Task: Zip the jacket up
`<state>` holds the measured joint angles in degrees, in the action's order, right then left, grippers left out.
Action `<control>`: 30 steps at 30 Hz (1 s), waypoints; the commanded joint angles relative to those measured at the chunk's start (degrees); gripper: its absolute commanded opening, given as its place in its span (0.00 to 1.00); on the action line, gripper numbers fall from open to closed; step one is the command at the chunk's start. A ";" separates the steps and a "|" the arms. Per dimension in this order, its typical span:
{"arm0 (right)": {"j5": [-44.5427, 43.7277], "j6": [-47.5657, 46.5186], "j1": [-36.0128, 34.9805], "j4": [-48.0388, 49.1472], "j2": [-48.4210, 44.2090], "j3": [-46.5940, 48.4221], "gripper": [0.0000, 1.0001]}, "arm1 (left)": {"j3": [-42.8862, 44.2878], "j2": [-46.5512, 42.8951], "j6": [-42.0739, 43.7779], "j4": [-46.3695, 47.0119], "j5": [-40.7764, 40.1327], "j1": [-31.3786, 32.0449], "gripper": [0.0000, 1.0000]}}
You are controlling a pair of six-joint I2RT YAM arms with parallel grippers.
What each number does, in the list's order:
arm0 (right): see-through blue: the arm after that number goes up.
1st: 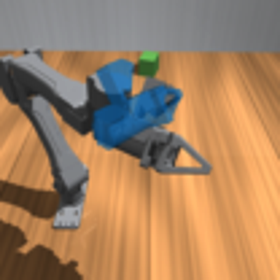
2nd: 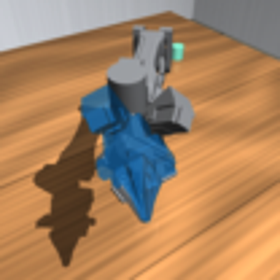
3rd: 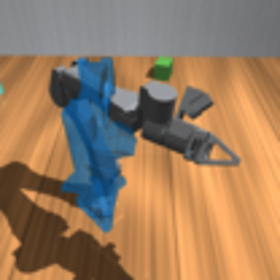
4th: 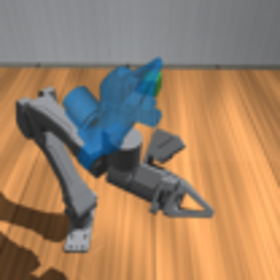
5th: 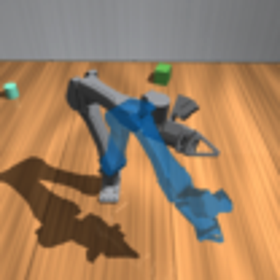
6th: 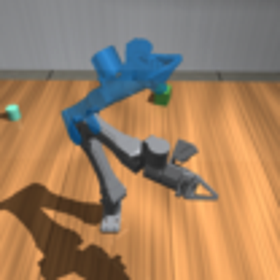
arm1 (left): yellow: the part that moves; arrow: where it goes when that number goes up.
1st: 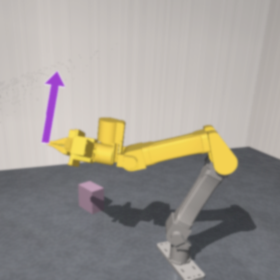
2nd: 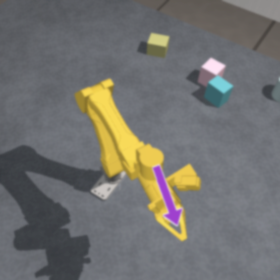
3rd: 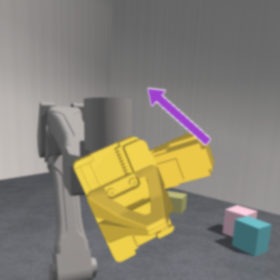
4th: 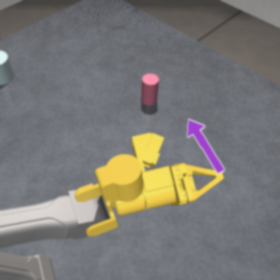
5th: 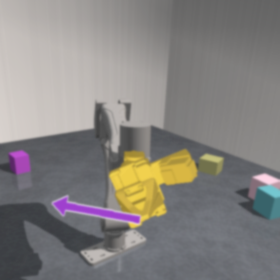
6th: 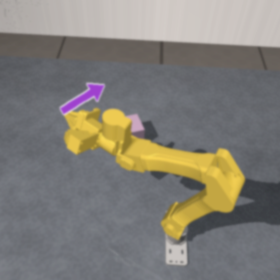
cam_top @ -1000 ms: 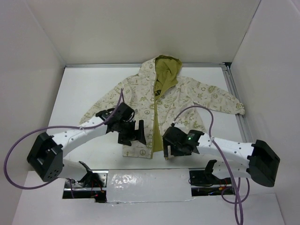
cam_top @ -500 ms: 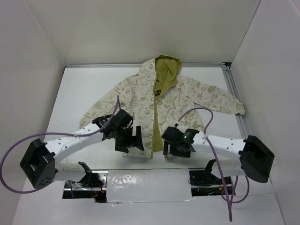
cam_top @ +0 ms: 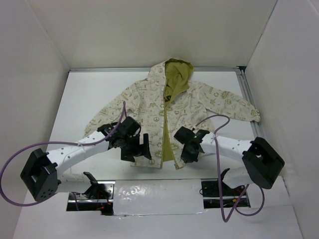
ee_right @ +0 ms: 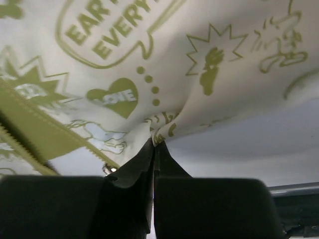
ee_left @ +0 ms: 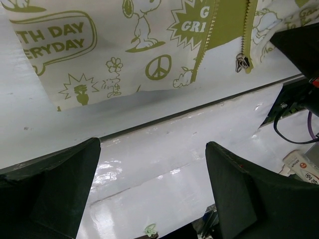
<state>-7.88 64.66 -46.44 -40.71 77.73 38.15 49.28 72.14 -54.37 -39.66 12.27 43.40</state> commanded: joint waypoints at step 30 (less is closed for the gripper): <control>-1.35 -0.63 4.52 -4.30 -25.87 -6.79 0.43 | 1.79 -2.18 1.46 2.57 0.56 -1.03 0.99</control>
<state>-5.98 68.88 -41.10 -43.42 54.02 26.37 51.31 71.46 -53.91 -38.09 12.12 41.89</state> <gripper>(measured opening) 0.428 0.993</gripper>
